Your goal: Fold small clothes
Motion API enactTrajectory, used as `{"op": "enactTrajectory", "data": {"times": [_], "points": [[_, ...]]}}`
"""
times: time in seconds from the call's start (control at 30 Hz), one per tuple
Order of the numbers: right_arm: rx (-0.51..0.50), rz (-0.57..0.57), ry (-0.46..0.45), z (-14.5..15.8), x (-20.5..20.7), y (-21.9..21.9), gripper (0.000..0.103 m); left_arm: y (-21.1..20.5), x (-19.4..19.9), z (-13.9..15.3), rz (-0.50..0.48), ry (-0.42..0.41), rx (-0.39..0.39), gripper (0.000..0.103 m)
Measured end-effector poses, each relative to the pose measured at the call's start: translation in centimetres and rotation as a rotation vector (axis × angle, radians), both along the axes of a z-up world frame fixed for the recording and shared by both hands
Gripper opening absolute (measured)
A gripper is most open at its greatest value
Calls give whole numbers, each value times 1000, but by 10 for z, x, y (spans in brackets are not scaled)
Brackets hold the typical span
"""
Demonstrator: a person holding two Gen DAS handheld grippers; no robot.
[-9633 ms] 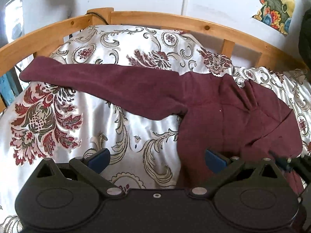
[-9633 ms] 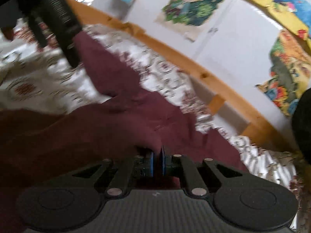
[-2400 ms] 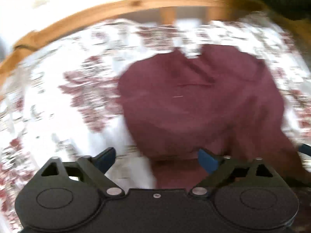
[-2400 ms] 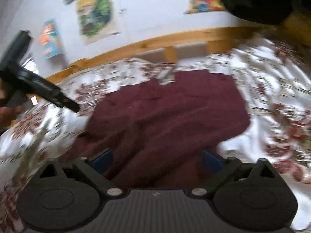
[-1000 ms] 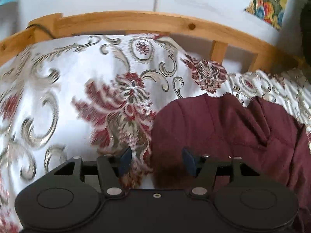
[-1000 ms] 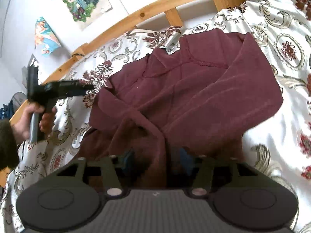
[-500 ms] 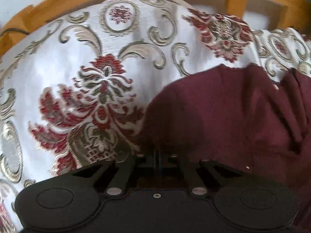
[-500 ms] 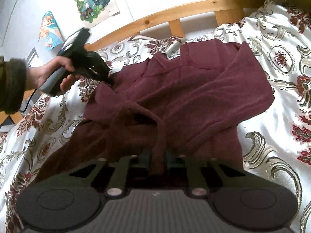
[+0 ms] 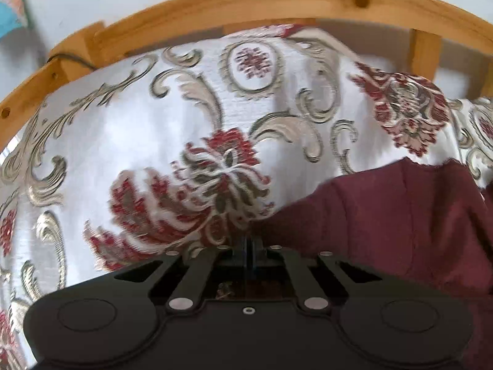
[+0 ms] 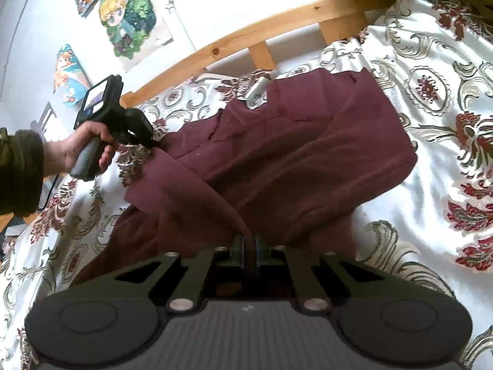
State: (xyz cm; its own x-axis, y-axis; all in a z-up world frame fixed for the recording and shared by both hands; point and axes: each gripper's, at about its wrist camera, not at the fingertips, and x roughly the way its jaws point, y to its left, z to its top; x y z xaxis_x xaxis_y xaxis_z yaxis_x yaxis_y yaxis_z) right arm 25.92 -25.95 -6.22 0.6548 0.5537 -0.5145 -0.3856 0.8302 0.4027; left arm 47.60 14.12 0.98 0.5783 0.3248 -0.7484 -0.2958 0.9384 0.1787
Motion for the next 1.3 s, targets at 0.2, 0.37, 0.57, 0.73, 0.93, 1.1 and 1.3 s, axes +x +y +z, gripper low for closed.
{"op": "enactTrajectory", "data": {"times": [0.2,0.37,0.57,0.73,0.93,1.1,1.3], "points": [[30,-12,36,-3,4,-5,20,-1,-39,19,-99,-103,-45,76],[33,4,41,-3,3,-3,38,7,-110,15,-179,-134,-126,83],[38,9,49,-3,2,0,48,-3,-183,-17,-276,-45,-184,85],[30,-18,53,-2,1,-1,16,-19,-188,-41,-292,24,-76,82],[66,-22,24,8,-2,-5,13,-26,-170,-38,-220,-56,-41,78],[77,-13,-12,16,-6,-3,11,-29,-170,-30,-149,-141,24,59],[87,11,2,11,-4,-2,9,-28,-175,-15,-110,-243,42,6]]}}
